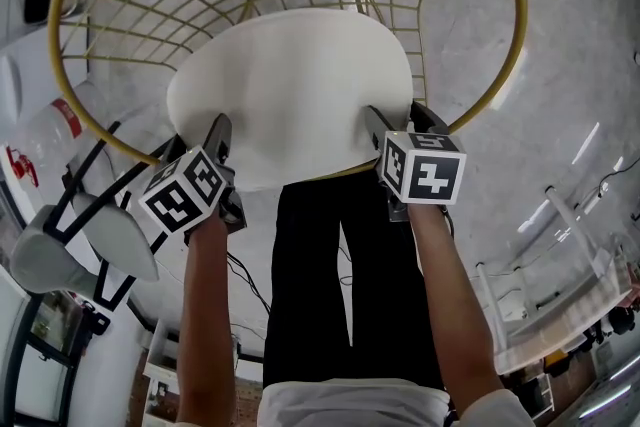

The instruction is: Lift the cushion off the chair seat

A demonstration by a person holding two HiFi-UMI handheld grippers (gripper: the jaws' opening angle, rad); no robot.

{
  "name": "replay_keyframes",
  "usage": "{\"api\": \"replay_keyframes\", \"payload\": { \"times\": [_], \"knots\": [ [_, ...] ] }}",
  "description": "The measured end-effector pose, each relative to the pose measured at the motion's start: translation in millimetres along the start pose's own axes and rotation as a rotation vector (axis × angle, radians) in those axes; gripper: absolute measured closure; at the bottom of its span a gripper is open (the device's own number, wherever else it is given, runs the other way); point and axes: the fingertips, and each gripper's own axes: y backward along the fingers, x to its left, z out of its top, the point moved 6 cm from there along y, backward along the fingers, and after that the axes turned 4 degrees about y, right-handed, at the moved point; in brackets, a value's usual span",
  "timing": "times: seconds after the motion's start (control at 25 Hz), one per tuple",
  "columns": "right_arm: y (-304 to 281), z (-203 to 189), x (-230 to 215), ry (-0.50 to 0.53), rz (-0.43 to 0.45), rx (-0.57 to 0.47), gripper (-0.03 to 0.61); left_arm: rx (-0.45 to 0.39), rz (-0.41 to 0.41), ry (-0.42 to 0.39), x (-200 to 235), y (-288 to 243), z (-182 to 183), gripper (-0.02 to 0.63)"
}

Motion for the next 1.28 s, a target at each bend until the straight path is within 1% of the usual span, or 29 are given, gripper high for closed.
{"api": "replay_keyframes", "payload": {
  "times": [0.04,0.16,0.2,0.28,0.4,0.52,0.72,0.88,1.08,1.28],
  "knots": [
    [1,0,-2,-0.006,0.002,-0.004,0.289,-0.003,0.0,0.006,2,1,0,0.259],
    [6,-1,-6,-0.021,0.014,-0.015,0.328,0.0,-0.009,0.027,9,3,-2,0.379],
    [8,-1,-6,-0.023,0.019,-0.02,0.347,0.002,-0.014,0.032,10,4,-3,0.409],
    [12,-1,-5,-0.026,0.026,-0.031,0.382,-0.004,-0.022,0.032,8,7,-3,0.443],
    [18,-1,-2,-0.03,0.041,-0.044,0.425,-0.018,-0.043,0.035,7,12,-2,0.475],
    [25,-1,1,-0.03,0.061,-0.052,0.454,-0.023,-0.064,0.042,8,19,-3,0.5],
    [37,-3,3,-0.016,0.076,-0.056,0.474,-0.029,-0.099,0.054,5,29,-6,0.52],
    [47,-3,3,-0.005,0.081,-0.059,0.48,-0.039,-0.121,0.066,4,39,-9,0.525],
    [63,-2,5,0.01,0.093,-0.061,0.483,-0.037,-0.13,0.068,3,55,-12,0.528],
    [83,6,8,0.03,0.103,-0.08,0.486,-0.061,-0.146,0.074,-1,74,-7,0.529]
  ]
}}
